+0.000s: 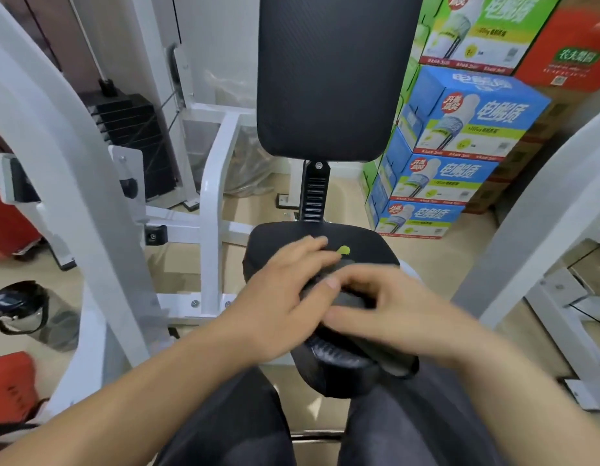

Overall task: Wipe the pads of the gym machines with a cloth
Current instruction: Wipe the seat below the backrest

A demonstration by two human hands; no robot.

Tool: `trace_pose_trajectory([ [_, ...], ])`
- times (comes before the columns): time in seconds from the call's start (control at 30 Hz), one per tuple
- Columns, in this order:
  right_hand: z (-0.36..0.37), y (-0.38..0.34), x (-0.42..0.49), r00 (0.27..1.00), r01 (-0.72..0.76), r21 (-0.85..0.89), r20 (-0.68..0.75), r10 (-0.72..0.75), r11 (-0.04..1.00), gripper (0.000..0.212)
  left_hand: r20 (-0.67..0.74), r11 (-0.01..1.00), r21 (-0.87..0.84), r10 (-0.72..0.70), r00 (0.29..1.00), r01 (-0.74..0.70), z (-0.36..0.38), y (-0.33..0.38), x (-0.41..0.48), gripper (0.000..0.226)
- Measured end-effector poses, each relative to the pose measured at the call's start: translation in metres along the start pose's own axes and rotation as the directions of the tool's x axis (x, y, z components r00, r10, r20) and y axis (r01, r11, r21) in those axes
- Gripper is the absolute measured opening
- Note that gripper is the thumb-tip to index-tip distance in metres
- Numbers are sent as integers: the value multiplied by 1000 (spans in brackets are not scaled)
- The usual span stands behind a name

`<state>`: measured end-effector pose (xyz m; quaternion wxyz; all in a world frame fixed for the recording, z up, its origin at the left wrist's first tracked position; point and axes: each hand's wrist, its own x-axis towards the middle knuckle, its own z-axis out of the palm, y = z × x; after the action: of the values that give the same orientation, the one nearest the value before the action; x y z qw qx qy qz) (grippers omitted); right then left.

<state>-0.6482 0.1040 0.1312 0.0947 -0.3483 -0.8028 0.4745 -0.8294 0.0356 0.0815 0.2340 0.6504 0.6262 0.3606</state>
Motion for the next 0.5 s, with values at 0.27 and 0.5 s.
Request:
trace_pose_trajectory([
  [0.27,-34,75,32,853,-177,158,-468,232,971,13,423,918,396,-204,883,22,16,13,52,91],
  [0.5,-24,88,54,837,-182,-44,-531,131,982,17,271,933,348,-1,963,-97,3,-10,42,66],
])
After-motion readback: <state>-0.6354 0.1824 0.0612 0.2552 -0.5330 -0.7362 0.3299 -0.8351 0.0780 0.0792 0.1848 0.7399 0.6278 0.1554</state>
